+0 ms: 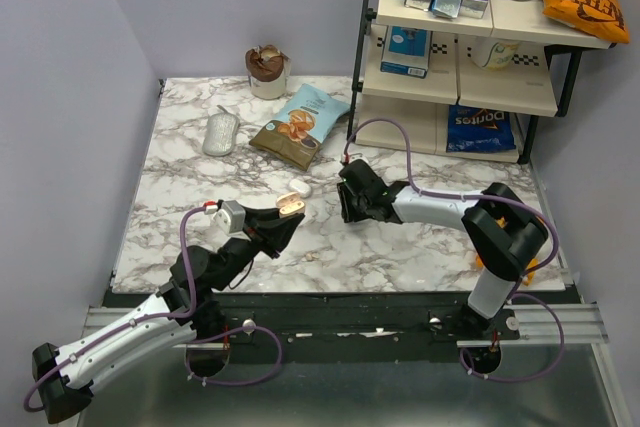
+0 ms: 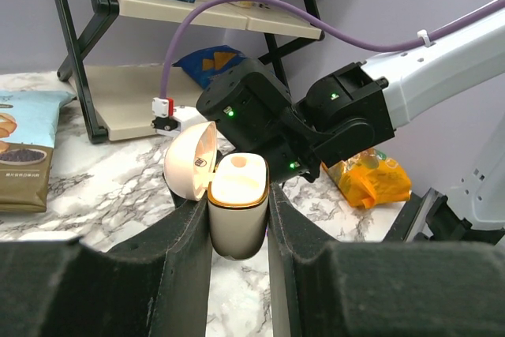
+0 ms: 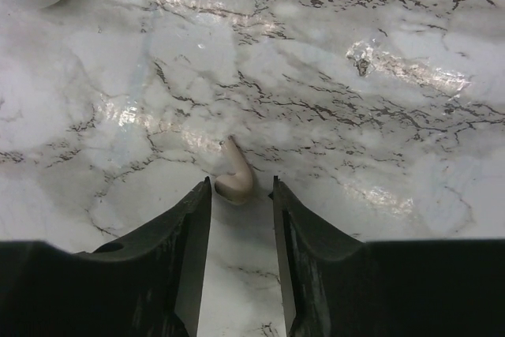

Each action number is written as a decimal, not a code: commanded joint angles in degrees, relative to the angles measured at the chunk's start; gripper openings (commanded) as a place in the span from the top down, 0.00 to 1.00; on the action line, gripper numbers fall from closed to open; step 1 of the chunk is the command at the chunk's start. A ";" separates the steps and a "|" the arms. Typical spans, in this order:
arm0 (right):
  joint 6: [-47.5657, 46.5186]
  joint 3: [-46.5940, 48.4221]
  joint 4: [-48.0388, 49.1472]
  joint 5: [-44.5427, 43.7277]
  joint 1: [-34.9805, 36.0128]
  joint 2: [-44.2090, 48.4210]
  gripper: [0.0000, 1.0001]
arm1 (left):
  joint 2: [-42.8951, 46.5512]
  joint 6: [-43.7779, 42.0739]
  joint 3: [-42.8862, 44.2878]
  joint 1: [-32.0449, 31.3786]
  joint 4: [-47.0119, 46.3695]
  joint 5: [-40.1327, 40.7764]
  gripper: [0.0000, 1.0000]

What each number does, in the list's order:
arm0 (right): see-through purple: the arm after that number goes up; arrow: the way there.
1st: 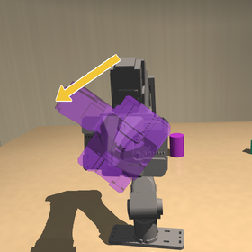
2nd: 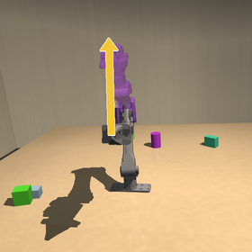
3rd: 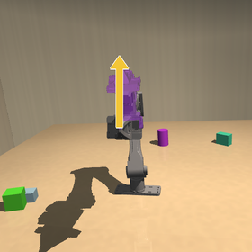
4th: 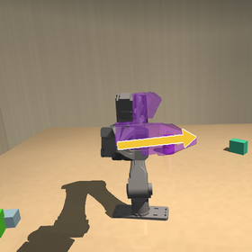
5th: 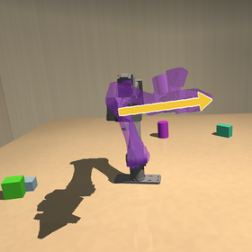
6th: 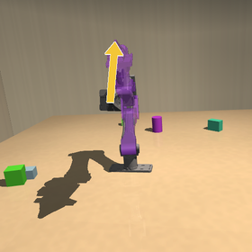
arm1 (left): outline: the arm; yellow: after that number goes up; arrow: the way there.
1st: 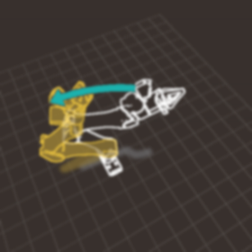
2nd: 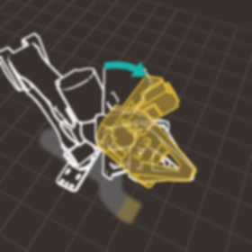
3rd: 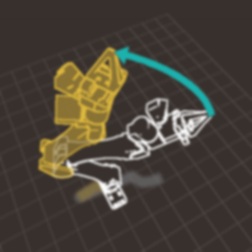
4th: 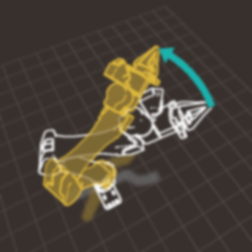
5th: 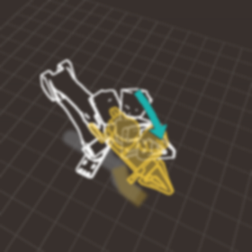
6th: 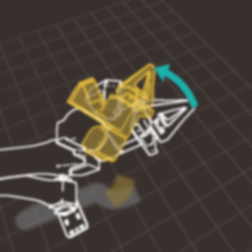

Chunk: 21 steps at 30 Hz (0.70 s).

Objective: Insert the wireless bluetooth earbuds into the charging case
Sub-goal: Adjust the earbud at the center of the board.

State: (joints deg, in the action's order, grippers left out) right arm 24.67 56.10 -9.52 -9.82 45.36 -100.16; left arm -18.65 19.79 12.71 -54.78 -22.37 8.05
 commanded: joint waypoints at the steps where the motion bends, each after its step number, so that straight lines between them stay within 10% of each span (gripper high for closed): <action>1: -2.25 0.85 -1.11 -0.37 -0.36 -0.38 0.53 | -0.42 -0.02 0.03 -0.24 -0.74 0.65 1.00; 14: -17.50 1.65 -1.12 5.49 0.25 -1.45 0.87 | 0.11 -0.19 1.26 -0.24 0.66 -0.23 1.00; 21: -27.66 4.01 -7.34 7.10 3.59 -4.69 0.80 | 1.16 -0.54 2.14 -0.24 0.84 -1.64 1.00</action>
State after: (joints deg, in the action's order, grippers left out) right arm 3.77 57.98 -10.35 -5.10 47.57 -101.38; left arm -18.68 19.75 12.73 -54.78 -21.15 7.92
